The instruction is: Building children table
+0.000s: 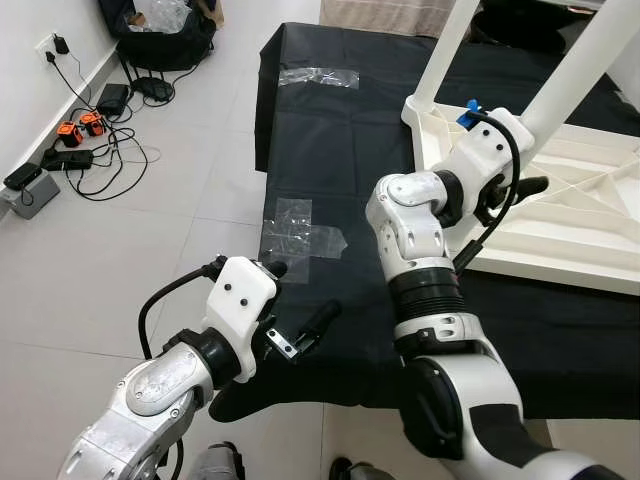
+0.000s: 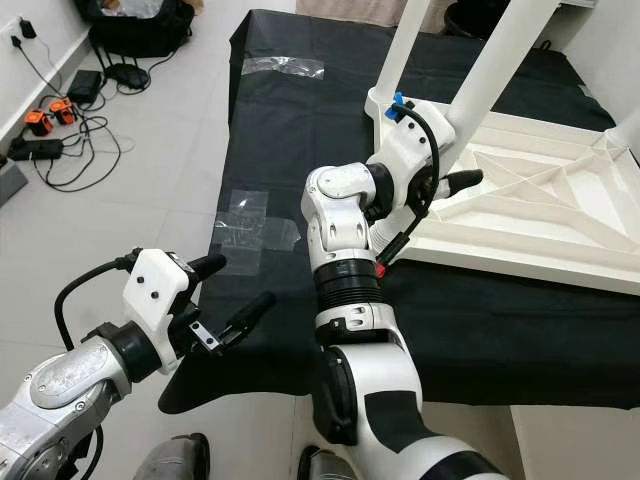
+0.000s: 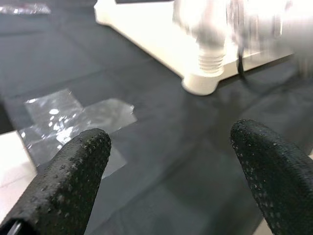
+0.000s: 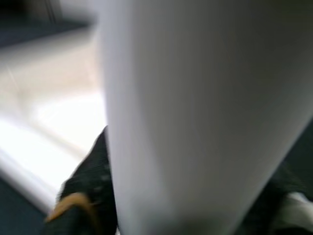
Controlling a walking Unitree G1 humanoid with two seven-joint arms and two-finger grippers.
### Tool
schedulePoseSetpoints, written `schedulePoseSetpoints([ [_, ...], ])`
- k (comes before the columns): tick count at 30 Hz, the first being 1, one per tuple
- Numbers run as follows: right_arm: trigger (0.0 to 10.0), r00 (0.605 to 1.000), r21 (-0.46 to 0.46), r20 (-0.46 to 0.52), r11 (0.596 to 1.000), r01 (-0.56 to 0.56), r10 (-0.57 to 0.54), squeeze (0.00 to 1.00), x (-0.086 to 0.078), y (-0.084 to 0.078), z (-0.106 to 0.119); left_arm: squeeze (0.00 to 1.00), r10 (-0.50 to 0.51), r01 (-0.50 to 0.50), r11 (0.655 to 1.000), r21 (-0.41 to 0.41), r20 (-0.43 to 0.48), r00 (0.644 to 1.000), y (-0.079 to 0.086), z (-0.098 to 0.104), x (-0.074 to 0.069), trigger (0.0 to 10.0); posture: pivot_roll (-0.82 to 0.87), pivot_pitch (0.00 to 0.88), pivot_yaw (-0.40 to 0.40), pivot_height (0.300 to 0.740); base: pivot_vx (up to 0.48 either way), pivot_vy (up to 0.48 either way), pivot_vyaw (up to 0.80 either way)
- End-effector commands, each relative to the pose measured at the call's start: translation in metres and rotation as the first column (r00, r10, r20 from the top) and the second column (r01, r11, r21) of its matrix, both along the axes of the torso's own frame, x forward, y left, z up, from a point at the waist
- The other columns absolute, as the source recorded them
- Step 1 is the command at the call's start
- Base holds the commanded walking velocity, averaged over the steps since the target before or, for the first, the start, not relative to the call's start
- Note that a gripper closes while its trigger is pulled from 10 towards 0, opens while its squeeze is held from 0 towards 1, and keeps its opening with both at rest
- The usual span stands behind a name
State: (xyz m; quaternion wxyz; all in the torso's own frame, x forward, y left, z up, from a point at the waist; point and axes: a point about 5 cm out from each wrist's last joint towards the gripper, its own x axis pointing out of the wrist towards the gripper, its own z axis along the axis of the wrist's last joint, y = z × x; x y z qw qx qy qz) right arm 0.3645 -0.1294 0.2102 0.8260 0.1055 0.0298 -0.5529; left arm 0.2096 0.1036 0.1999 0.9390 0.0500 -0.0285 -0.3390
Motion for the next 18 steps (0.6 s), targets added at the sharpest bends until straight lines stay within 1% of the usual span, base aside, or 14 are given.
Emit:
schedulePoseSetpoints([
  [1, 10.0, 0.998, 0.08, -0.057, 0.997, 0.024, -0.019, 1.0, -0.003, -0.009, -0.019, 0.0, -0.003, 0.003, 1.0, 0.003, -0.017, 1.0, -0.001, -0.004, 0.0, 10.0, 0.1, 0.247, -0.069, 0.74, 0.0, 0.0, 0.0],
  [4, 10.0, 0.998, 0.067, -0.053, 0.997, 0.027, -0.023, 1.0, -0.002, -0.008, -0.017, 0.0, -0.003, 0.003, 1.0, 0.004, -0.017, 1.0, -0.001, -0.005, 0.0, 10.0, 0.1, 0.247, -0.069, 0.74, 0.0, 0.0, 0.0],
  [5, 10.0, 0.999, 0.065, -0.046, 0.998, 0.022, -0.019, 0.0, -0.002, -0.007, -0.015, 0.0, -0.003, 0.003, 1.0, 0.003, -0.018, 1.0, -0.001, -0.005, 0.0, 10.0, 0.1, 0.244, -0.069, 0.74, 0.0, 0.0, 0.0],
  [16, 10.0, 1.0, 0.054, -0.004, 0.999, -0.01, 0.011, 0.0, 0.0, -0.005, -0.008, 0.0, -0.002, 0.002, 1.0, 0.003, -0.017, 1.0, -0.001, -0.005, 0.0, 10.0, 0.1, 0.238, -0.069, 0.74, 0.0, 0.0, 0.0],
  [17, 10.0, 0.999, 0.049, 0.019, 0.998, -0.035, 0.034, 0.0, 0.001, -0.003, -0.006, 0.0, -0.002, 0.002, 1.0, 0.003, -0.017, 1.0, -0.001, -0.005, 0.0, 10.0, 0.1, 0.238, -0.069, 0.74, 0.0, 0.0, 0.0],
  [18, 10.0, 0.999, 0.049, 0.019, 0.998, -0.035, 0.034, 0.0, 0.001, -0.003, -0.006, 0.0, -0.002, 0.002, 1.0, 0.003, -0.017, 1.0, -0.001, -0.005, 0.0, 10.0, 0.1, 0.238, -0.069, 0.74, 0.0, 0.0, 0.0],
])
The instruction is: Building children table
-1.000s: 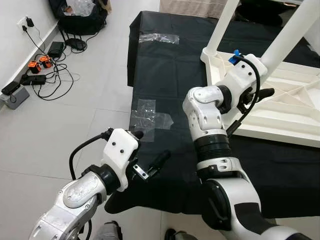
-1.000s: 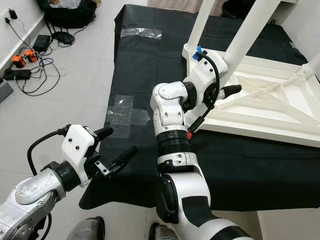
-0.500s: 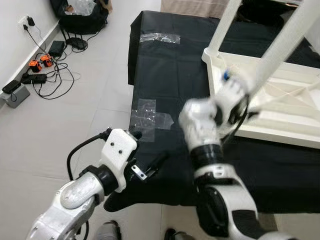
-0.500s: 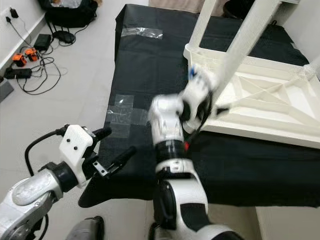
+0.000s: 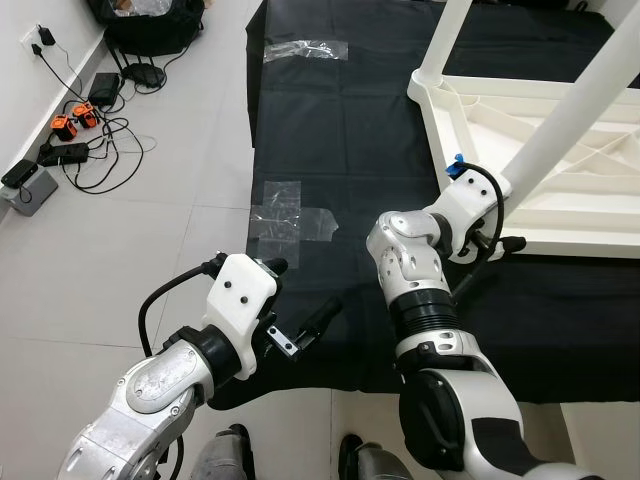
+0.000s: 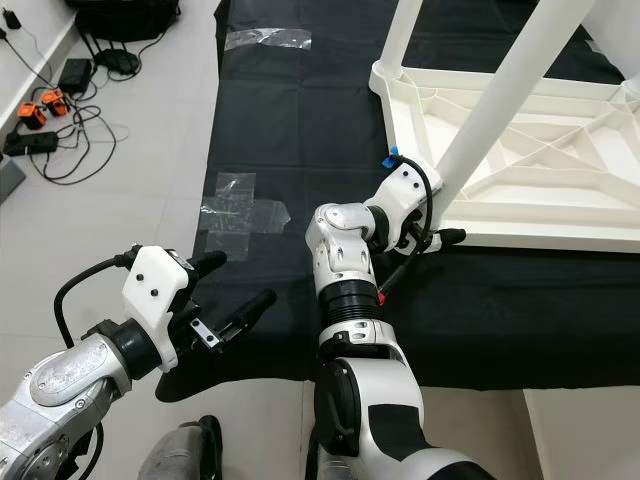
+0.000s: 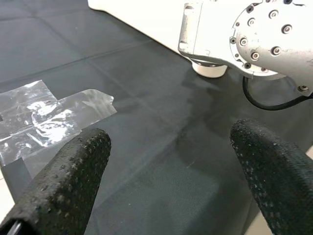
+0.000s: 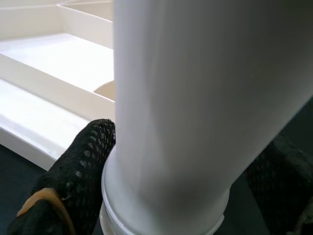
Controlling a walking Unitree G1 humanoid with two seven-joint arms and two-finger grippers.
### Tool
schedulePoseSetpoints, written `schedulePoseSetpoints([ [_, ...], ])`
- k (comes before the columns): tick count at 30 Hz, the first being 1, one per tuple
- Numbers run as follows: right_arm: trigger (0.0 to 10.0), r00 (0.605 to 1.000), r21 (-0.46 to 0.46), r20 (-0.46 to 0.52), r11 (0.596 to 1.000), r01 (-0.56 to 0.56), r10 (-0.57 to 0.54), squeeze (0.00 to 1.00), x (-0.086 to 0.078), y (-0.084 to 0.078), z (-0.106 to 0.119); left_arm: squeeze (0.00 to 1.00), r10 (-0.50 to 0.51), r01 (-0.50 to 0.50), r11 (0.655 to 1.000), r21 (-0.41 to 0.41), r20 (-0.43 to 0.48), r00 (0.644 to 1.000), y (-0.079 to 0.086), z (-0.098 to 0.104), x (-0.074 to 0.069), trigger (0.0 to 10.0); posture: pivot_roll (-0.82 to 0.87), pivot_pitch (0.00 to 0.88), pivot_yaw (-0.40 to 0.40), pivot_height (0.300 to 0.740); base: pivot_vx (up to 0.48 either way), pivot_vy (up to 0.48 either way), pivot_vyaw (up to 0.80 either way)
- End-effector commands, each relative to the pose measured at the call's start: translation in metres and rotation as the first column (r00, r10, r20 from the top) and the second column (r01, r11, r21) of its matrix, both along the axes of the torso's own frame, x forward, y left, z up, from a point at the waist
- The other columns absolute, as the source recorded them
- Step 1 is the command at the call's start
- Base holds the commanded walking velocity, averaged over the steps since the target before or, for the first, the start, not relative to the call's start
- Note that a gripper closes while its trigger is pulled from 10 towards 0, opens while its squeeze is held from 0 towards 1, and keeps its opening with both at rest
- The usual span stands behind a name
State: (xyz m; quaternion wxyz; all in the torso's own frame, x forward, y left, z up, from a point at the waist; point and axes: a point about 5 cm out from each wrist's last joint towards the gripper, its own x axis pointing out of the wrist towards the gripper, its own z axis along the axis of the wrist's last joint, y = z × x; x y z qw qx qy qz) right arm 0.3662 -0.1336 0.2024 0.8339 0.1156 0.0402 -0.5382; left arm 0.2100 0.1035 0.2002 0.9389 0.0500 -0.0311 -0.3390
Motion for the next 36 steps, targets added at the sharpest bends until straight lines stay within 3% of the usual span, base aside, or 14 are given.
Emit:
schedulePoseSetpoints([
  [1, 10.0, 1.0, 0.022, 0.02, 1.0, 0.0, 0.0, 0.0, 0.0, 0.001, 0.002, 0.0, -0.002, 0.002, 1.0, 0.005, -0.022, 1.0, -0.001, -0.005, -0.001, 10.0, 0.1, 0.238, -0.069, 0.74, 0.0, 0.0, 0.0],
  [4, 10.0, 0.996, -0.012, 0.064, 0.998, -0.064, 0.065, 0.0, 0.001, 0.007, 0.008, 0.0, -0.003, 0.003, 1.0, 0.006, -0.02, 1.0, 0.0, -0.005, 0.0, 10.0, 0.1, 0.23, -0.068, 0.74, 0.0, 0.0, 0.0],
  [5, 10.0, 0.994, -0.028, 0.074, 0.996, -0.081, 0.083, 0.38, 0.001, 0.01, 0.01, 0.0, -0.003, 0.003, 1.0, 0.006, -0.019, 1.0, 0.0, -0.005, 0.0, 10.0, 0.1, 0.223, -0.067, 0.74, 0.0, 0.0, 0.0],
  [6, 10.0, 0.992, -0.037, 0.081, 0.995, -0.095, 0.098, 1.0, 0.001, 0.012, 0.011, 0.0, -0.003, 0.003, 1.0, 0.006, -0.017, 1.0, 0.0, -0.005, 0.001, 10.0, 0.1, 0.223, -0.067, 0.74, 0.0, 0.0, 0.0],
  [15, 10.0, 0.983, -0.063, 0.107, 0.988, -0.144, 0.15, 1.0, 0.001, 0.015, 0.012, 0.0, -0.004, 0.004, 1.0, 0.007, -0.016, 1.0, 0.0, -0.005, 0.002, 10.0, 0.1, 0.222, -0.066, 0.74, 0.0, 0.0, 0.0],
  [24, 10.0, 0.987, -0.077, 0.096, 0.989, -0.124, 0.132, 1.0, -0.002, 0.015, 0.012, 0.0, -0.005, 0.005, 1.0, 0.006, -0.014, 1.0, 0.0, -0.005, 0.003, 10.0, 0.1, 0.221, -0.062, 0.74, 0.0, 0.0, 0.0],
  [25, 10.0, 0.985, -0.087, 0.109, 0.988, -0.127, 0.136, 0.0, -0.003, 0.014, 0.014, 0.0, -0.005, 0.005, 1.0, 0.006, -0.014, 1.0, 0.0, -0.005, 0.003, 10.0, 0.1, 0.221, -0.062, 0.74, 0.0, 0.0, 0.0],
  [36, 10.0, 0.966, -0.123, 0.134, 0.971, -0.203, 0.219, 0.0, -0.019, 0.019, 0.015, 0.0, -0.001, 0.001, 1.0, 0.012, -0.007, 1.0, 0.003, -0.005, 0.006, 10.0, 0.09, 0.214, -0.059, 0.74, 0.0, 0.0, 0.0],
])
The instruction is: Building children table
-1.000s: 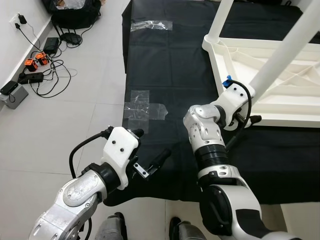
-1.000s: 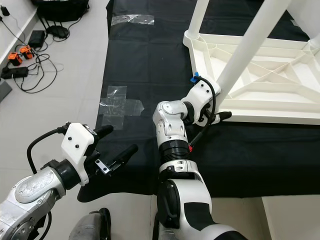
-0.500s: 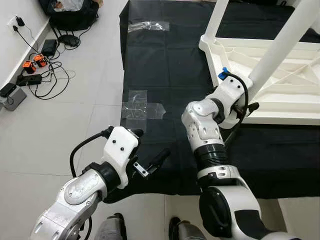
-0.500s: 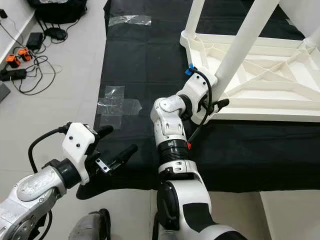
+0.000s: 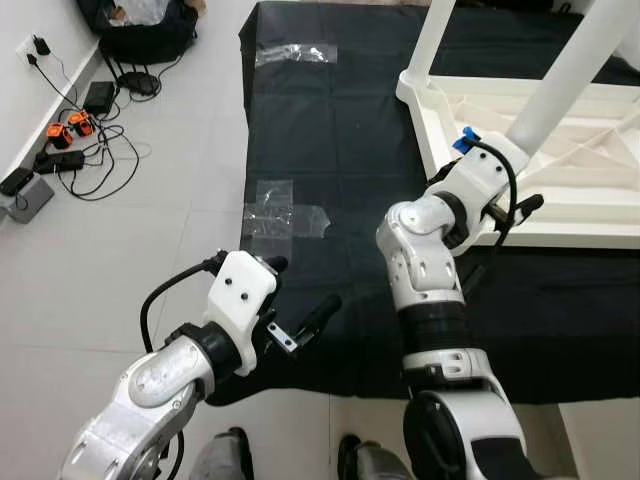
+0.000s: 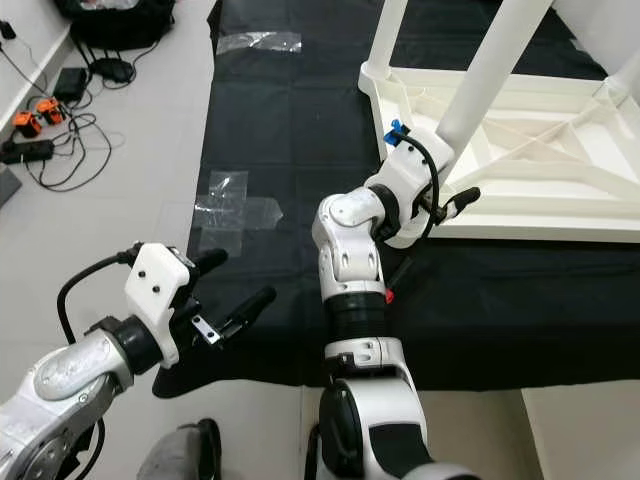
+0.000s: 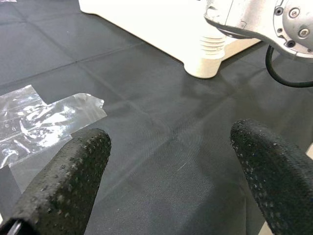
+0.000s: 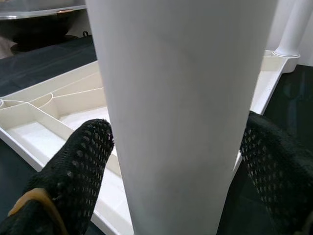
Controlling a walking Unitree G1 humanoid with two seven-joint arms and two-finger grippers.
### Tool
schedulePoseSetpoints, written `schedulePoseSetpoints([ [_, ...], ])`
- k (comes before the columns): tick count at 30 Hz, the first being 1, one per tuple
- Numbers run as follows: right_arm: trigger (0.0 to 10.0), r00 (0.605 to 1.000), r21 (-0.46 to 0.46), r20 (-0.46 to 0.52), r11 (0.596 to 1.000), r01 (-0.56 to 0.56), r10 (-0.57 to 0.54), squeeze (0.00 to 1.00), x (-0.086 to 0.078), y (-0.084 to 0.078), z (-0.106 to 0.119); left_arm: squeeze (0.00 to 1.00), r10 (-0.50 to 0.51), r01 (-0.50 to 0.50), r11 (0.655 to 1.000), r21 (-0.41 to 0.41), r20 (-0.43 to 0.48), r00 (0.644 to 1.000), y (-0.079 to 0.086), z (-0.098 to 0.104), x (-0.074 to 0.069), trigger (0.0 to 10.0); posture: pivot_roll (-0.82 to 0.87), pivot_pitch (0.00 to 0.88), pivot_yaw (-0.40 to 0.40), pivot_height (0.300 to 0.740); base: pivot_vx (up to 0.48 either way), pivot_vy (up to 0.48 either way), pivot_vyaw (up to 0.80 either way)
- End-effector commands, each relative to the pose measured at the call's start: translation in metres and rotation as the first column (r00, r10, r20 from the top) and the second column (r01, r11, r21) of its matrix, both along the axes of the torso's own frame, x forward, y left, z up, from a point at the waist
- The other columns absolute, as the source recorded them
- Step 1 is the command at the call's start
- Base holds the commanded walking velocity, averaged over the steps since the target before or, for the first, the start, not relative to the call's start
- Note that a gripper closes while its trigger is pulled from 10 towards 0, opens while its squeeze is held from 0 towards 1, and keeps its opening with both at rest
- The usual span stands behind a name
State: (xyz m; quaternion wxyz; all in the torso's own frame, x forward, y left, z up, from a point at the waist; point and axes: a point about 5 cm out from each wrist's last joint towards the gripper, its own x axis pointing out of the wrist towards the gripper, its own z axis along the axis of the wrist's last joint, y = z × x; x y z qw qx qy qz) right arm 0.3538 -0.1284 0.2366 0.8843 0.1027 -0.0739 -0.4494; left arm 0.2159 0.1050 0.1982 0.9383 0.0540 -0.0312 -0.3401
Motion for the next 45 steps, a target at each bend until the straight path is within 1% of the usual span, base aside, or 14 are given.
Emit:
schedulePoseSetpoints([
  [1, 10.0, 0.998, 0.033, -0.059, 0.999, -0.035, 0.037, 0.0, -0.007, 0.014, -0.019, 0.0, 0.002, -0.002, 1.0, 0.005, -0.01, 1.0, 0.001, -0.003, 0.0, 10.0, 0.09, 0.214, -0.059, 0.74, 0.0, 0.0, 0.0],
  [3, 10.0, 0.995, 0.009, -0.069, 0.997, -0.077, 0.077, 0.0, -0.011, 0.015, -0.024, 0.0, 0.002, -0.002, 1.0, 0.006, -0.008, 1.0, 0.001, -0.004, 0.001, 10.0, 0.09, 0.207, -0.057, 0.74, 0.0, 0.0, 0.0],
  [4, 10.0, 0.995, 0.009, -0.069, 0.997, -0.077, 0.077, 0.0, -0.011, 0.015, -0.024, 0.0, 0.002, -0.002, 1.0, 0.006, -0.008, 1.0, 0.001, -0.004, 0.001, 10.0, 0.09, 0.207, -0.057, 0.74, 0.0, 0.0, 0.0],
  [5, 10.0, 0.992, 0.0, -0.071, 0.994, -0.107, 0.107, 0.0, -0.013, 0.016, -0.025, 0.0, 0.003, -0.003, 1.0, 0.006, -0.007, 1.0, 0.001, -0.004, 0.002, 10.0, 0.09, 0.206, -0.056, 0.74, 0.0, 0.0, 0.0],
  [6, 10.0, 0.992, 0.0, -0.071, 0.994, -0.107, 0.107, 0.0, -0.013, 0.016, -0.025, 0.0, 0.003, -0.003, 1.0, 0.006, -0.007, 1.0, 0.001, -0.004, 0.002, 10.0, 0.09, 0.206, -0.056, 0.74, 0.0, 0.0, 0.0],
  [7, 10.0, 0.984, -0.018, -0.071, 0.987, -0.163, 0.161, 0.0, -0.015, 0.016, -0.028, 0.0, 0.003, -0.003, 1.0, 0.008, -0.005, 1.0, 0.002, -0.004, 0.003, 10.0, 0.09, 0.203, -0.056, 0.74, 0.0, 0.0, 0.0],
  [16, 10.0, 0.977, -0.037, -0.067, 0.978, -0.207, 0.205, 0.0, -0.018, 0.015, -0.028, 0.0, 0.004, -0.004, 1.0, 0.009, -0.002, 1.0, 0.002, -0.004, 0.004, 10.0, 0.09, 0.196, -0.055, 0.74, 0.0, 0.0, 0.0],
  [18, 10.0, 0.973, -0.066, -0.072, 0.973, -0.223, 0.218, 0.0, -0.023, 0.01, -0.027, 0.0, 0.005, -0.005, 1.0, 0.01, 0.001, 1.0, 0.003, -0.004, 0.005, 10.0, 0.09, 0.188, -0.051, 0.74, 0.0, 0.0, 0.0],
  [25, 10.0, 0.973, -0.1, -0.088, 0.97, -0.223, 0.215, 0.0, -0.03, -0.001, -0.028, 0.0, 0.004, -0.004, 1.0, 0.011, 0.007, 1.0, 0.004, -0.003, 0.006, 10.0, 0.09, 0.187, -0.051, 0.74, 0.0, 0.0, 0.0],
  [27, 10.0, 0.961, -0.097, -0.075, 0.957, -0.274, 0.268, 0.0, -0.032, -0.002, -0.027, 0.0, 0.005, -0.005, 1.0, 0.012, 0.01, 1.0, 0.004, -0.003, 0.006, 10.0, 0.09, 0.186, -0.051, 0.74, 0.0, 0.0, 0.0],
  [29, 10.0, 0.959, -0.097, -0.074, 0.955, -0.28, 0.274, 0.0, -0.032, -0.002, -0.027, 0.0, 0.005, -0.005, 1.0, 0.012, 0.011, 1.0, 0.004, -0.003, 0.006, 10.0, 0.09, 0.186, -0.051, 0.74, 0.0, 0.0, 0.0],
  [30, 10.0, 0.94, -0.094, -0.05, 0.936, -0.341, 0.337, 0.0, -0.035, -0.002, -0.027, 0.0, 0.004, -0.004, 1.0, 0.012, 0.011, 1.0, 0.005, -0.004, 0.006, 10.0, 0.08, 0.183, -0.048, 0.74, 0.0, 0.0, 0.0],
  [33, 10.0, 0.929, -0.1, -0.05, 0.924, -0.369, 0.365, 0.0, -0.037, -0.003, -0.028, 0.0, 0.004, -0.004, 1.0, 0.011, 0.012, 1.0, 0.005, -0.004, 0.007, 10.0, 0.08, 0.181, -0.048, 0.74, 0.0, 0.0, 0.0],
  [45, 10.0, 0.914, -0.105, -0.082, 0.909, -0.403, 0.396, 0.0, -0.044, -0.009, -0.031, 0.0, 0.006, -0.006, 1.0, 0.013, 0.013, 1.0, 0.005, -0.004, 0.007, 10.0, 0.08, 0.173, -0.048, 0.74, 0.0, 0.0, 0.0],
])
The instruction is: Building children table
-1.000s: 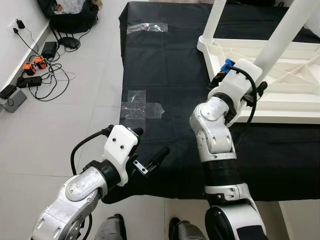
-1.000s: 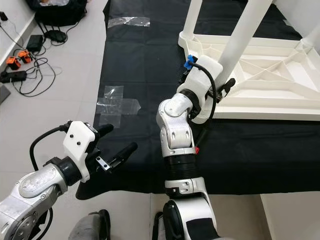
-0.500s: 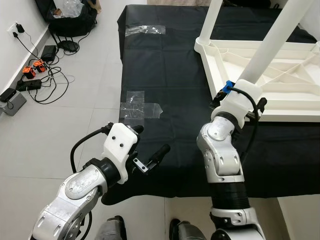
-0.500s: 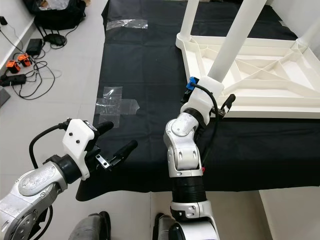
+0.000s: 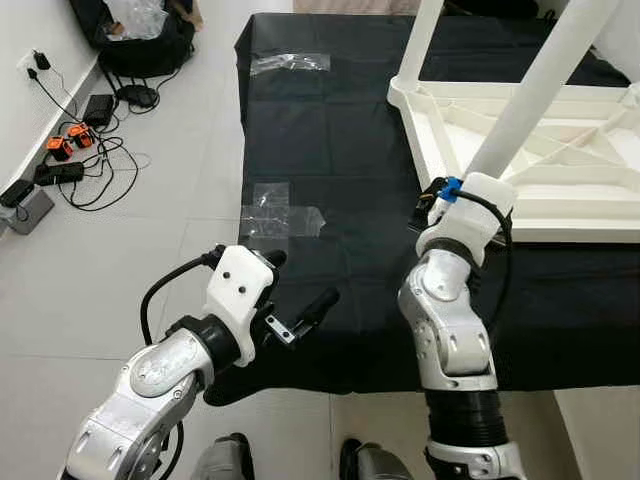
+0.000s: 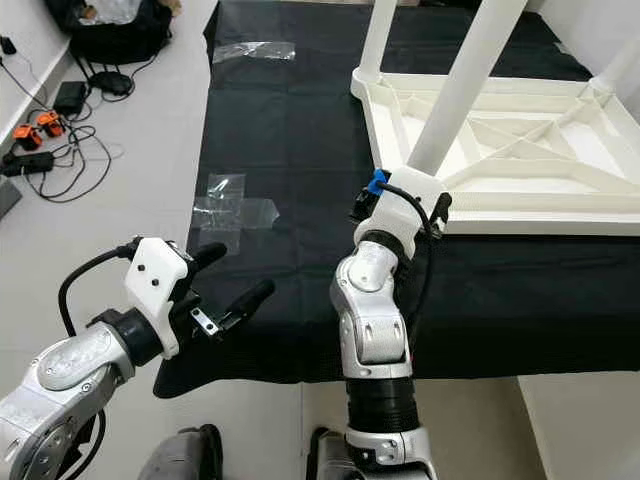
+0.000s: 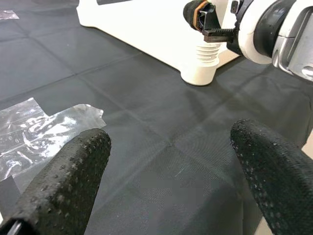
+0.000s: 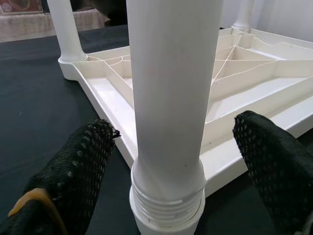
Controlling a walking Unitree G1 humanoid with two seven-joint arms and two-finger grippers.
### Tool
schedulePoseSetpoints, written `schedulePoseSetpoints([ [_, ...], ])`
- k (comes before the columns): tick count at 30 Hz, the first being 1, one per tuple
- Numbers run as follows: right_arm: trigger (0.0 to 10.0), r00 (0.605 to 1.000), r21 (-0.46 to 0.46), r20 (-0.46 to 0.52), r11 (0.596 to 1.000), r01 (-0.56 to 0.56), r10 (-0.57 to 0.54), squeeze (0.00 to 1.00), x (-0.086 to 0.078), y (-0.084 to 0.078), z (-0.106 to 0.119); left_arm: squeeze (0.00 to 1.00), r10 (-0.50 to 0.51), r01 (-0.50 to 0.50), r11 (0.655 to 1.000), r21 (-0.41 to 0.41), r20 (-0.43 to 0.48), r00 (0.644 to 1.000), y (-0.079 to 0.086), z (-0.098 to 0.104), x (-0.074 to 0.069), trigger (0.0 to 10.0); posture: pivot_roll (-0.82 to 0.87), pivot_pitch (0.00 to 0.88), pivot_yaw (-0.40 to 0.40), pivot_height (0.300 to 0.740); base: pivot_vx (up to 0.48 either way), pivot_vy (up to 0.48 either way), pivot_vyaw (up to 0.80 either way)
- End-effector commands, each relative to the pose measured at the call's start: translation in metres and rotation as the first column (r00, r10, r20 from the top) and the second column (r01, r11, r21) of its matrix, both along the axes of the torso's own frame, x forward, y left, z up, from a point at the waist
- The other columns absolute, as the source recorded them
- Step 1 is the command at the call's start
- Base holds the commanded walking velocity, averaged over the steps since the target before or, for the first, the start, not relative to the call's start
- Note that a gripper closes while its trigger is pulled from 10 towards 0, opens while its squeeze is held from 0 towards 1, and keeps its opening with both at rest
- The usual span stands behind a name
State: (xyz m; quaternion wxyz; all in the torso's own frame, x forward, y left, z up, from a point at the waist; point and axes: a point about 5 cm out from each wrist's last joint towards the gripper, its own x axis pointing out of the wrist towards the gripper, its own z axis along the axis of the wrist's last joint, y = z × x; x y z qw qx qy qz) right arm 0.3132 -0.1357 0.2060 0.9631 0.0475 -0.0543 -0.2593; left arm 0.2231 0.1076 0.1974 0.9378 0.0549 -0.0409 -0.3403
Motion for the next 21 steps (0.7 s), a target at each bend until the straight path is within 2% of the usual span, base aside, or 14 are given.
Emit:
schedulePoseSetpoints([
  [1, 10.0, 1.0, 0.004, -0.003, 1.0, -0.006, 0.006, 0.0, -0.004, -0.002, -0.001, 0.0, 0.008, -0.008, 1.0, 0.018, -0.006, 1.0, 0.003, -0.003, 0.0, 10.0, 0.08, 0.173, -0.048, 0.74, 0.0, 0.0, 0.0],
  [8, 10.0, 0.995, -0.024, -0.022, 0.994, -0.103, 0.102, 0.0, -0.018, -0.013, -0.005, 0.0, 0.008, -0.008, 1.0, 0.017, -0.006, 1.0, 0.003, -0.005, 0.0, 10.0, 0.07, 0.164, -0.046, 0.74, 0.0, 0.0, 0.0],
  [10, 10.0, 0.983, -0.045, -0.042, 0.982, -0.182, 0.18, 0.0, -0.028, -0.015, -0.008, 0.0, 0.009, -0.009, 1.0, 0.017, -0.008, 1.0, 0.004, -0.006, 0.0, 10.0, 0.06, 0.158, -0.041, 0.74, 0.0, 0.0, 0.0],
  [15, 10.0, 0.963, -0.057, -0.085, 0.963, -0.262, 0.257, 0.0, -0.037, -0.018, -0.017, 0.0, 0.032, -0.032, 0.999, 0.013, -0.009, 0.999, 0.006, -0.007, 0.001, 10.0, 0.06, 0.152, -0.04, 0.74, 0.0, 0.0, 0.0],
  [16, 10.0, 0.935, -0.119, -0.143, 0.933, -0.341, 0.324, 0.0, -0.042, -0.022, -0.027, 0.0, 0.062, -0.062, 0.998, 0.008, -0.019, 0.998, 0.007, -0.009, 0.002, 10.0, 0.05, 0.149, -0.039, 0.74, 0.0, 0.0, 0.0],
  [17, 10.0, 0.905, -0.073, -0.179, 0.912, -0.404, 0.386, 0.0, -0.042, -0.024, -0.036, 0.0, 0.104, -0.104, 0.995, 0.011, -0.019, 0.994, 0.009, -0.011, 0.002, 10.0, 0.05, 0.142, -0.041, 0.74, 0.0, 0.0, 0.0],
  [18, 10.0, 0.905, -0.073, -0.179, 0.912, -0.404, 0.386, 0.0, -0.042, -0.024, -0.036, 0.0, 0.104, -0.104, 0.995, 0.011, -0.019, 0.994, 0.009, -0.011, 0.002, 10.0, 0.05, 0.142, -0.041, 0.74, 0.0, 0.0, 0.0],
  [19, 10.0, 0.872, -0.004, -0.238, 0.898, -0.44, 0.427, 0.0, -0.041, -0.03, -0.049, 0.0, 0.174, -0.173, 0.985, 0.012, -0.023, 0.985, 0.011, -0.015, 0.003, 10.0, 0.05, 0.141, -0.04, 0.74, 0.0, 0.0, 0.0],
  [21, 10.0, 0.872, -0.004, -0.238, 0.898, -0.44, 0.427, 0.0, -0.041, -0.03, -0.049, 0.0, 0.174, -0.173, 0.985, 0.012, -0.023, 0.985, 0.011, -0.015, 0.003, 10.0, 0.05, 0.141, -0.04, 0.74, 0.0, 0.0, 0.0],
])
